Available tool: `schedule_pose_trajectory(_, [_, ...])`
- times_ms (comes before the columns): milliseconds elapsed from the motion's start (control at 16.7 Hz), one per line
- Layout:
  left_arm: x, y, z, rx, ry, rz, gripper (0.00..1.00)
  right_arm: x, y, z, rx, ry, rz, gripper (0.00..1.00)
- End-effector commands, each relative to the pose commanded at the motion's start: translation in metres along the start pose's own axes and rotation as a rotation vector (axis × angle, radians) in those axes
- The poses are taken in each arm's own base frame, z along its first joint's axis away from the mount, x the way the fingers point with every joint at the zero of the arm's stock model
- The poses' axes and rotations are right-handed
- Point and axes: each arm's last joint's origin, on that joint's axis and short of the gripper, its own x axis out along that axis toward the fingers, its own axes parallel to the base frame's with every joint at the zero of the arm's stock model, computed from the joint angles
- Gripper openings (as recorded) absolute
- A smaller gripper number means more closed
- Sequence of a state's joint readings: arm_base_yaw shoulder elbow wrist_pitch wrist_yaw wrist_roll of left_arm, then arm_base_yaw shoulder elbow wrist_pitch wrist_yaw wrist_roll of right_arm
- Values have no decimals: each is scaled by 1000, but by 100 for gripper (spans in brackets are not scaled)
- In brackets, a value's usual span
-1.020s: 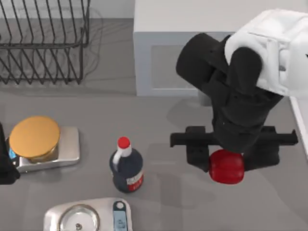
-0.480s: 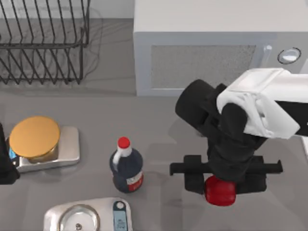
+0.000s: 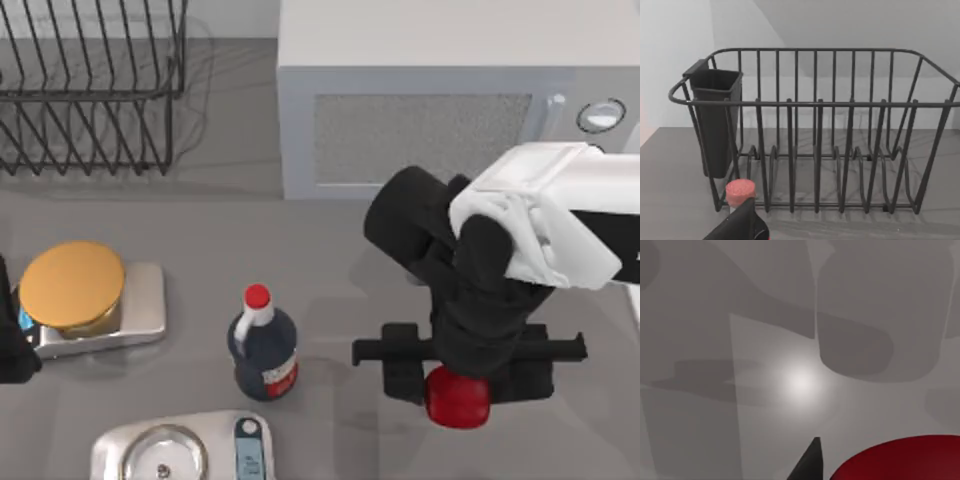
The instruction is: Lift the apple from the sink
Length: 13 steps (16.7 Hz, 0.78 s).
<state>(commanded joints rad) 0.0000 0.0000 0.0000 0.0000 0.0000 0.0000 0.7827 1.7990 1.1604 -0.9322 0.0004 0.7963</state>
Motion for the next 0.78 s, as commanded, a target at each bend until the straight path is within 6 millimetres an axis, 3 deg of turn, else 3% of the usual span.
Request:
schedule_pose_trajectory(480, [0,0,0,0,0,0,100,0,0,0,0,0,0,98])
schedule_pose_trajectory(780, [0,0,0,0,0,0,100,0,0,0,0,0,0,100])
